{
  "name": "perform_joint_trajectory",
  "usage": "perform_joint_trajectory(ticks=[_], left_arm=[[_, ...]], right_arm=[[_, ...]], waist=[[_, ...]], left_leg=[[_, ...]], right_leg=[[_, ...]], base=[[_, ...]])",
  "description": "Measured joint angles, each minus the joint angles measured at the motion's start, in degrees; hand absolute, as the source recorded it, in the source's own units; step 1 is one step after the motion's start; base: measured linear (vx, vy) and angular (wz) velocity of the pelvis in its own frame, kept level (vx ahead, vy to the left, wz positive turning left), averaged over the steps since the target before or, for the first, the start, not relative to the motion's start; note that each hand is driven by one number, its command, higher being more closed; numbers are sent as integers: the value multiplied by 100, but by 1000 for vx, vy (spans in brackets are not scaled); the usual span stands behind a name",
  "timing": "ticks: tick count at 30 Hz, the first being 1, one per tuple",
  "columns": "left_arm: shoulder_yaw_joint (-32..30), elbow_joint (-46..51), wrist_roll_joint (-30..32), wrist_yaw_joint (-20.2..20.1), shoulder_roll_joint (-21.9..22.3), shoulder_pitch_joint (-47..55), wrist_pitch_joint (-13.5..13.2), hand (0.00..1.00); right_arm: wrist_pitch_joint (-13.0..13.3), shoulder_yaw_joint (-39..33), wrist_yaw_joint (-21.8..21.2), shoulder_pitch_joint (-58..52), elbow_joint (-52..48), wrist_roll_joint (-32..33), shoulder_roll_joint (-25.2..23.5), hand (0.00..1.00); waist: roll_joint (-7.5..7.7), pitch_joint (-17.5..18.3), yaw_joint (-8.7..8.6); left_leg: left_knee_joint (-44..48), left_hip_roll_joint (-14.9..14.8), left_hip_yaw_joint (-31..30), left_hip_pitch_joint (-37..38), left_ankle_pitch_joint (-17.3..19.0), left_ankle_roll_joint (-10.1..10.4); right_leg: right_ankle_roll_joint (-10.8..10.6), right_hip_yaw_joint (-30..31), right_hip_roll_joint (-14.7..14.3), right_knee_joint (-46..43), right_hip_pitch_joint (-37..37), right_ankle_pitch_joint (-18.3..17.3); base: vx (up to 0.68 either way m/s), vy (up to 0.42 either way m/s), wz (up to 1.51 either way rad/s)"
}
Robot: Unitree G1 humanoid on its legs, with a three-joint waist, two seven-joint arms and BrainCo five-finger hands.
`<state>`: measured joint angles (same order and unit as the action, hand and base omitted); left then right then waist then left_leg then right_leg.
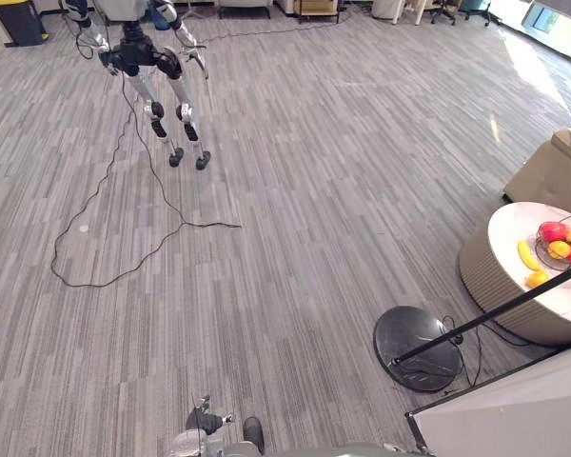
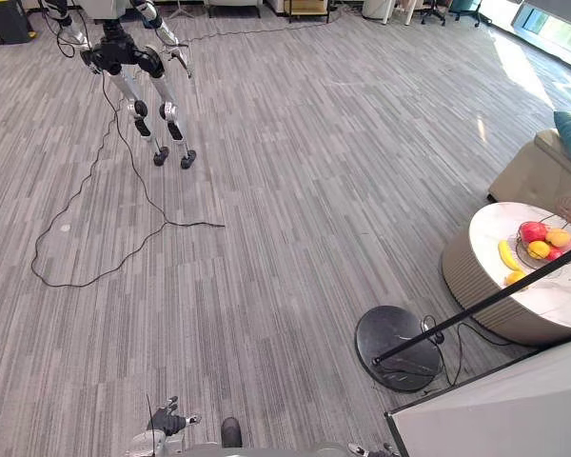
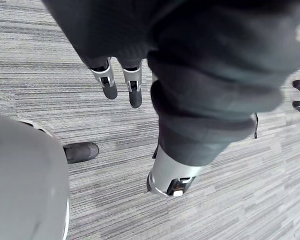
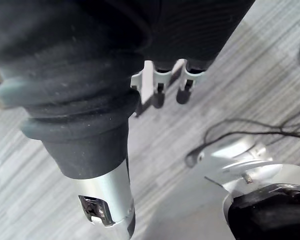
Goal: Organize washtable
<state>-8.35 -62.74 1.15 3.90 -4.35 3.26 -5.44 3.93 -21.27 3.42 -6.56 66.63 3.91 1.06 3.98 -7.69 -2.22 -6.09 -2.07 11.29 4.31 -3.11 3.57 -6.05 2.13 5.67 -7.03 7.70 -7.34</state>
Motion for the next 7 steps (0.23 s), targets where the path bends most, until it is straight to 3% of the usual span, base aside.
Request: perform_joint_trajectory(ticks=[7], left_arm=[[-10, -14, 51, 0, -6, 0, 3, 0]], right_arm=[[12, 150, 3, -18, -10, 0, 50, 0]], waist=[[-40, -24, -12]], left_leg=[[0, -220, 21, 31, 43, -30]], right_leg=[[139, 7, -208, -100, -33, 112]], base=[[-34, -56, -7]])
